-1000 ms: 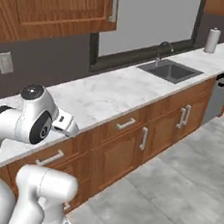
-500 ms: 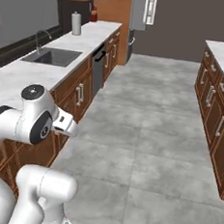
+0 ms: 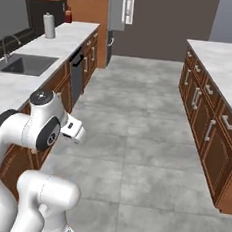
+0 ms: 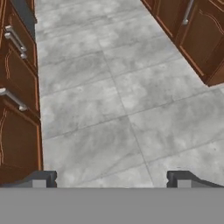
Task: Pick the egg and butter from the fridge and place them by the bowl for mixing.
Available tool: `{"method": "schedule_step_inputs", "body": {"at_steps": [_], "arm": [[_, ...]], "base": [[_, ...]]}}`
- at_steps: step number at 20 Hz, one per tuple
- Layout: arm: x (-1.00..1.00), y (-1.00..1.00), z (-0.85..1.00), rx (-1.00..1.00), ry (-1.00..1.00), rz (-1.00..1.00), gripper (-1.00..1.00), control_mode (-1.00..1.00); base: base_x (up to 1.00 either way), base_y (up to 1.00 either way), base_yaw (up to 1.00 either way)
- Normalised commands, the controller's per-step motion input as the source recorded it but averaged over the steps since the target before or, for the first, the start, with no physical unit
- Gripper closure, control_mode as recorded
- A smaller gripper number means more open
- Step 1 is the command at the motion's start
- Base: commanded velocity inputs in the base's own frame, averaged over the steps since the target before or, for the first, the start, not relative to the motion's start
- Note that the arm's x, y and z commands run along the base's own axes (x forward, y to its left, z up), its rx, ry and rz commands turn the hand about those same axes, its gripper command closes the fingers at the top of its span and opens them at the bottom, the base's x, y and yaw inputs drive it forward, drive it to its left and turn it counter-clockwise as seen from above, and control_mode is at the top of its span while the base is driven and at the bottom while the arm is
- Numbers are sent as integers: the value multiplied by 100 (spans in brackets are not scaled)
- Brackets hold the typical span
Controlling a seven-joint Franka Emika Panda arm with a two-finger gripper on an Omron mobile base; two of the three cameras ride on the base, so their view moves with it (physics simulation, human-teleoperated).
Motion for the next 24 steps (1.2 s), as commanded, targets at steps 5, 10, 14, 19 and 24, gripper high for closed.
{"method": "schedule_step_inputs", "body": {"at_steps": [5,10,14,19,24], "arm": [[0,0,0,0,0,0,-100,100],[0,0,0,0,0,0,-100,100],[0,0,0,0,0,0,-100,100],[0,0,0,0,0,0,-100,100],[0,0,0,0,0,0,-100,100]], "base": [[78,3,-2],[77,4,-2],[76,4,0],[75,1,0],[74,0,0]]}}
